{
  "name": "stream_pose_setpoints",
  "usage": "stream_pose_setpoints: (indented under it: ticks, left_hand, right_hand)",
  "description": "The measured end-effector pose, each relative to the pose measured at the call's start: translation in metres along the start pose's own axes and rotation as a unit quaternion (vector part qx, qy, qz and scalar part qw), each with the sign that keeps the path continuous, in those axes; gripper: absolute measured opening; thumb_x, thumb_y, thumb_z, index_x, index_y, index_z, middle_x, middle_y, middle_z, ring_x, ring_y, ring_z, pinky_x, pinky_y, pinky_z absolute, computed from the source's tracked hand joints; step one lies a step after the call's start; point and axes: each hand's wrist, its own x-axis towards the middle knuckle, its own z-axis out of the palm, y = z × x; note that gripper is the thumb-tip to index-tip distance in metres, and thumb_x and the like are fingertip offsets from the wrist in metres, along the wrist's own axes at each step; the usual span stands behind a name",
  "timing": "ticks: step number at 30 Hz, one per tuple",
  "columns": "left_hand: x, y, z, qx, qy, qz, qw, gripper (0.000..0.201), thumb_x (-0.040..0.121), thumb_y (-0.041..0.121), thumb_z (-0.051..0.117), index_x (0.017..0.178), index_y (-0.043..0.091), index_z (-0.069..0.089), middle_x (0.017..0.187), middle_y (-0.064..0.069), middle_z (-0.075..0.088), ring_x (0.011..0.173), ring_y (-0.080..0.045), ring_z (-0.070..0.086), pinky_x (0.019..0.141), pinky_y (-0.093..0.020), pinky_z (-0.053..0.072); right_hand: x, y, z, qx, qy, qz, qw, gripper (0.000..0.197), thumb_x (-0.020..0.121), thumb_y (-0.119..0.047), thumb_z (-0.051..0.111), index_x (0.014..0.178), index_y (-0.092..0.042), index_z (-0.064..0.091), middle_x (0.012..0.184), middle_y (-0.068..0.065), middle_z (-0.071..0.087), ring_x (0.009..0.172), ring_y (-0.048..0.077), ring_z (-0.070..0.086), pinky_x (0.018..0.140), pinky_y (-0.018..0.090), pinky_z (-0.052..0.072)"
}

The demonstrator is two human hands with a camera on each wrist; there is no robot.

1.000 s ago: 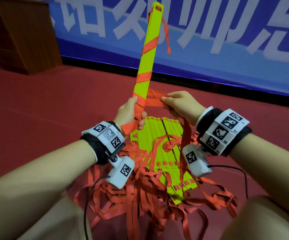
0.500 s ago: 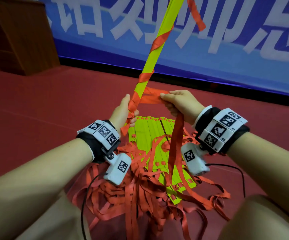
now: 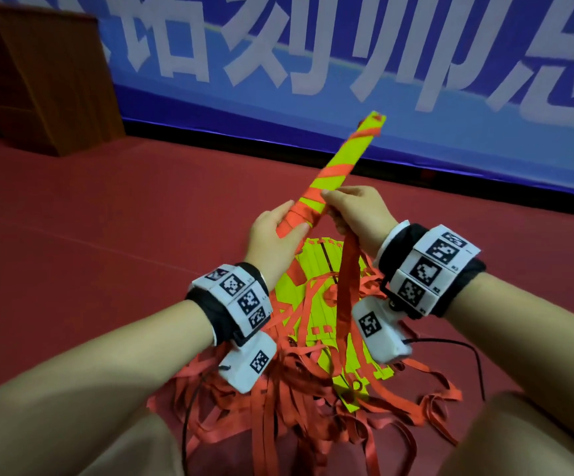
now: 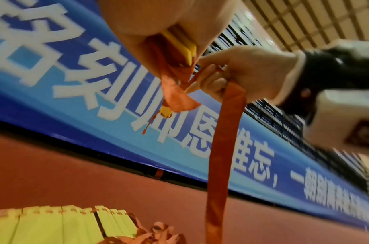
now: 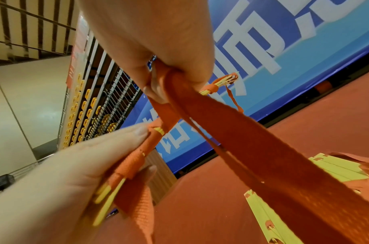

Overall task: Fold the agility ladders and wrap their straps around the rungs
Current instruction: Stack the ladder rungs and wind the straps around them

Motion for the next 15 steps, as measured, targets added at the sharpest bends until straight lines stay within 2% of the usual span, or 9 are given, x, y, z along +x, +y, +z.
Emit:
stream_pose_setpoints:
  ticks: [1,3,5,6,10,13,15]
  left_hand:
    - [-0.003,-0.001,0.001,0.087,0.01,0.037,0.996,0.048,0.088,0.02,0.068,0.135,0.016,0.056,0.097,-0.002,0.055,0.083,-0.02,0.058,0.078,-0.03,0.049]
    - [-0.008,-0.005,0.001,0.204,0.028,0.14,0.968,0.043,0.088,0.024,0.066,0.13,0.015,0.062,0.086,-0.005,0.052,0.082,-0.027,0.057,0.072,-0.03,0.038]
    - [-0.012,-0.011,0.002,0.242,0.034,0.248,0.937,0.04,0.089,0.026,0.058,0.125,0.008,0.065,0.08,-0.01,0.054,0.077,-0.033,0.058,0.068,-0.03,0.034]
    - [-0.013,-0.013,0.003,0.244,0.036,0.281,0.927,0.04,0.091,0.025,0.053,0.123,0.005,0.065,0.079,-0.011,0.055,0.075,-0.034,0.058,0.068,-0.032,0.036]
    - [-0.014,-0.011,0.003,0.235,0.042,0.336,0.911,0.041,0.095,0.019,0.041,0.126,0.0,0.06,0.081,-0.011,0.057,0.074,-0.029,0.051,0.068,-0.036,0.039]
    - [-0.015,-0.006,0.002,0.222,0.046,0.354,0.907,0.04,0.096,0.016,0.041,0.127,-0.001,0.06,0.081,-0.011,0.058,0.075,-0.026,0.049,0.068,-0.035,0.039]
    - [-0.014,-0.005,0.003,0.224,0.045,0.367,0.902,0.039,0.096,0.016,0.041,0.127,0.0,0.06,0.08,-0.011,0.058,0.074,-0.026,0.049,0.066,-0.035,0.04]
  right_hand:
    - [0.001,0.004,0.0,-0.006,0.011,0.014,1.0,0.032,0.093,-0.021,0.059,0.064,-0.01,0.052,0.056,0.005,0.045,0.039,0.012,0.037,0.039,0.022,0.03]
    - [0.0,0.01,-0.001,-0.008,0.021,0.03,0.999,0.037,0.092,-0.026,0.061,0.061,-0.011,0.051,0.054,0.004,0.046,0.039,0.013,0.037,0.041,0.023,0.031]
    - [-0.001,0.013,0.0,-0.013,0.032,0.028,0.999,0.038,0.09,-0.033,0.064,0.062,-0.012,0.049,0.052,0.003,0.046,0.039,0.013,0.038,0.044,0.025,0.032]
    - [-0.002,0.015,0.001,-0.017,0.044,0.021,0.999,0.037,0.089,-0.036,0.065,0.065,-0.012,0.049,0.053,0.003,0.047,0.041,0.013,0.04,0.046,0.025,0.034]
    - [-0.003,0.019,0.007,-0.016,0.113,-0.012,0.993,0.036,0.083,-0.043,0.069,0.075,-0.011,0.053,0.059,0.002,0.051,0.053,0.017,0.048,0.058,0.03,0.039]
    - [-0.002,0.019,0.008,0.002,0.147,-0.018,0.989,0.035,0.083,-0.04,0.07,0.072,-0.01,0.055,0.058,0.005,0.049,0.056,0.021,0.048,0.06,0.033,0.039]
    - [-0.001,0.021,0.008,0.004,0.16,0.005,0.987,0.033,0.081,-0.037,0.071,0.068,-0.01,0.056,0.059,0.007,0.051,0.057,0.023,0.049,0.06,0.034,0.039]
